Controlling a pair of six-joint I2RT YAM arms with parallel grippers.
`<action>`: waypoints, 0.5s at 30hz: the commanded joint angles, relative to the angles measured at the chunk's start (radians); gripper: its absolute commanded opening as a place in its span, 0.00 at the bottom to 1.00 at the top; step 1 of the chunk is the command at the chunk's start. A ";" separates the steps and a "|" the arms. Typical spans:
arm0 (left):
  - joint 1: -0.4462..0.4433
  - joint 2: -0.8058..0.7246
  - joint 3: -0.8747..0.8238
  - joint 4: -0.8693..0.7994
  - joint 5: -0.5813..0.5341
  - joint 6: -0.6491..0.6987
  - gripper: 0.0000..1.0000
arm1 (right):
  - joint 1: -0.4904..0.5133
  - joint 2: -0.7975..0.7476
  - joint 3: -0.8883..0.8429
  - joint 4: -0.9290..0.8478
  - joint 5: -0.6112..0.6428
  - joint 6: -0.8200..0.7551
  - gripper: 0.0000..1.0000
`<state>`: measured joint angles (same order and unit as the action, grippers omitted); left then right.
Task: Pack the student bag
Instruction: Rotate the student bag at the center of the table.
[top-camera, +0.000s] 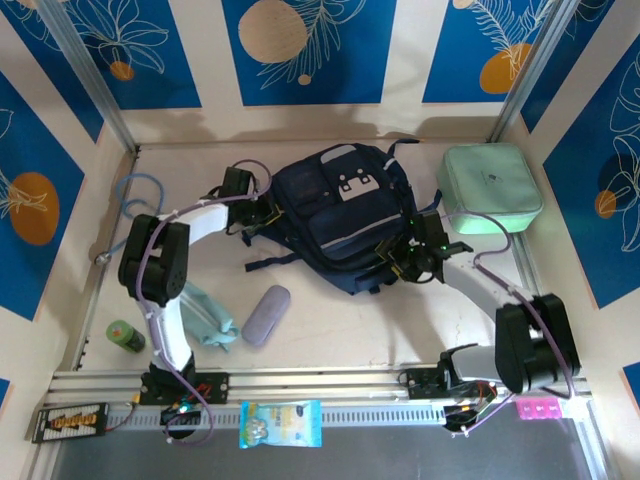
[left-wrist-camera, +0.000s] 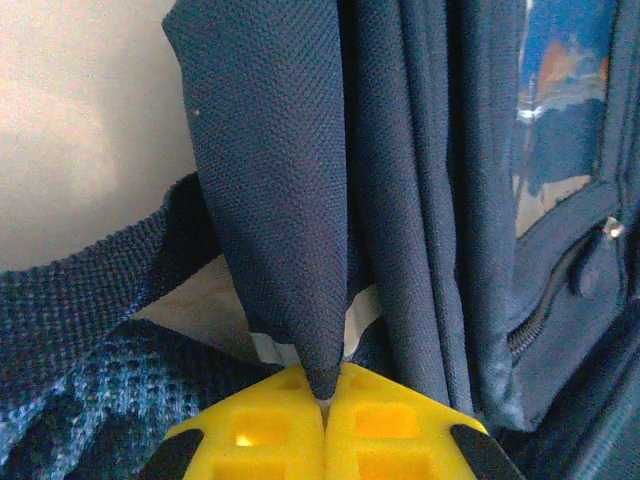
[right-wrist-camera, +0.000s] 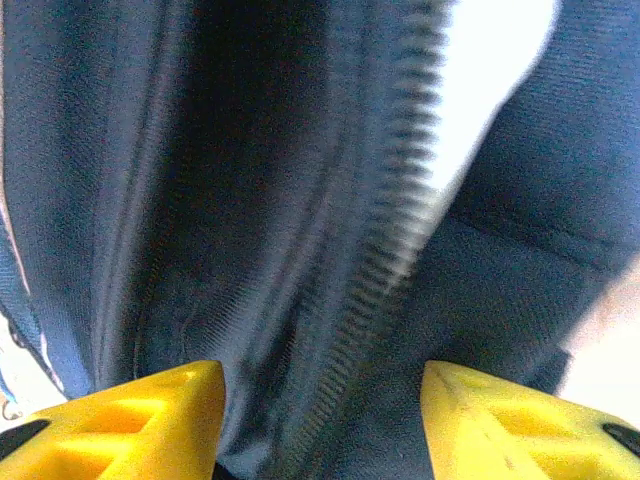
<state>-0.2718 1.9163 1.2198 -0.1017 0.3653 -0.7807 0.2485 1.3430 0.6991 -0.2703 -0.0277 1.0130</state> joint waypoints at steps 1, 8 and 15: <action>0.027 -0.140 -0.068 0.016 -0.005 -0.006 0.00 | -0.009 0.088 0.091 0.161 -0.055 -0.095 0.52; 0.032 -0.338 -0.207 -0.029 -0.021 -0.026 0.00 | -0.020 0.330 0.288 0.263 -0.097 -0.200 0.49; 0.000 -0.412 -0.218 -0.045 0.048 -0.080 0.00 | -0.047 0.459 0.465 0.170 -0.077 -0.284 0.48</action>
<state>-0.2497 1.5436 0.9714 -0.1585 0.3290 -0.8371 0.2108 1.8111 1.1244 -0.0742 -0.1047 0.7971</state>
